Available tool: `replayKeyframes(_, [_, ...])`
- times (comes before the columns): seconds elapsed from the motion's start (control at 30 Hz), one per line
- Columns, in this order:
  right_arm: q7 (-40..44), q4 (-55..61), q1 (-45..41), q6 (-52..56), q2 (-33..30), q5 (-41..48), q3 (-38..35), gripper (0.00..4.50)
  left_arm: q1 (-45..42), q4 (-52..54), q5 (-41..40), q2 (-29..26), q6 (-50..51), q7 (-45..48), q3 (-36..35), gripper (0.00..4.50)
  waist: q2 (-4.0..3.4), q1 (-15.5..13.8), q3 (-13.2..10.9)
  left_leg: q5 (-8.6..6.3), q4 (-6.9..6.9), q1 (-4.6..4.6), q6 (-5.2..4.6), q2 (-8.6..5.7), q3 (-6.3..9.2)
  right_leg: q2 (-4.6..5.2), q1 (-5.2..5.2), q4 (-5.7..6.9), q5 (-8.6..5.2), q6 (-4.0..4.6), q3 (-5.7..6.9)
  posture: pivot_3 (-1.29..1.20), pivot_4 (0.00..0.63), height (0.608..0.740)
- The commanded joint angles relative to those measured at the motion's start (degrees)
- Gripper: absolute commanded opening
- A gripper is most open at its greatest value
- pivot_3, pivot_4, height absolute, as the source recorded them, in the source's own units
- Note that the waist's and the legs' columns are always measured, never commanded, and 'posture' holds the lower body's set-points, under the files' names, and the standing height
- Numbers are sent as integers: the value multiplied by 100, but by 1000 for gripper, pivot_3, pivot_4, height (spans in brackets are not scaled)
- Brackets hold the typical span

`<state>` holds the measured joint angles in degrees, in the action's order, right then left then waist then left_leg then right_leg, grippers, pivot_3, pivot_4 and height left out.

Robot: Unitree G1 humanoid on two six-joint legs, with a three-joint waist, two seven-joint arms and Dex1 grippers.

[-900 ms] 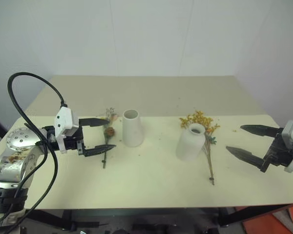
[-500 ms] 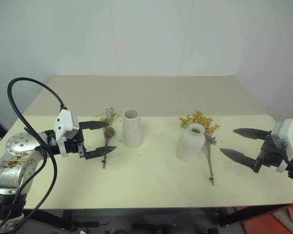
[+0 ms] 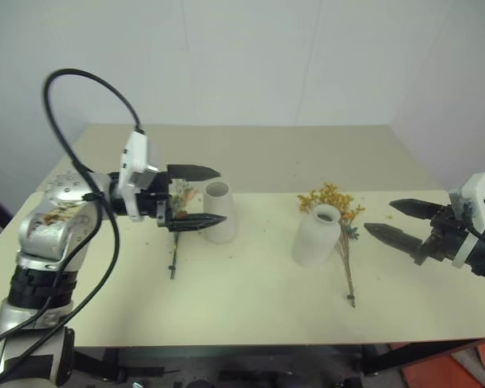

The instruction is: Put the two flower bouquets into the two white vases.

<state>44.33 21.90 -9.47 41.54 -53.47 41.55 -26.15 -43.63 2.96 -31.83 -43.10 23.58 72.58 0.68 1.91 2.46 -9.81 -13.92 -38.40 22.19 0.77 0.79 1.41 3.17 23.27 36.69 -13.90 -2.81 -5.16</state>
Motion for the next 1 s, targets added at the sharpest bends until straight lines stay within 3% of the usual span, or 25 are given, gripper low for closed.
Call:
replayKeyframes(0.03, [-80,213,-359,-3,-46,147,-35,4473,-331,-138,230,63,-146,-76,54,4500,0,13,0,0,0,0,0,0,0,0,0,1,-2,-3,-1,0,150,740])
replayKeyframes(0.13, [-101,329,-679,34,-21,285,106,4473,-401,-82,485,-11,163,-418,89,4500,-1,23,0,0,0,-1,0,2,0,-3,2,2,-2,-4,-3,0,150,740])
replayKeyframes(0.37, [209,-83,-2357,97,-121,303,1022,4473,-782,235,619,-944,2069,-921,40,4500,-2,44,-16,0,-3,8,0,3,2,-4,20,10,-3,-6,-4,0,150,740])
replayKeyframes(0.6, [821,-972,-3496,-317,267,-261,2064,4473,-878,703,581,-1081,4326,-2235,-213,4500,0,-2,-18,0,-6,49,-1,1,10,1,61,12,18,27,7,0,150,740])
replayKeyframes(0.67, [1039,-1239,-3762,-489,373,-485,2318,4473,-1042,745,709,-1224,5141,-2587,5,4500,1,3,-20,0,-35,99,-1,1,11,-1,113,40,23,36,6,0,150,740])
replayKeyframes(0.83, [1626,-1968,-4289,-966,645,-907,2684,4473,-1379,481,712,-1197,6655,-3121,184,4500,2,10,-33,0,-41,100,-1,1,15,-2,115,43,25,38,10,0,150,740])
replayKeyframes(1.0, [1965,-2304,-4423,-1240,840,-1146,2800,4473,-1344,7,486,-1144,6892,-3660,700,4500,2,-5,-34,0,-41,99,-1,-1,20,0,112,45,26,39,17,0,150,740])
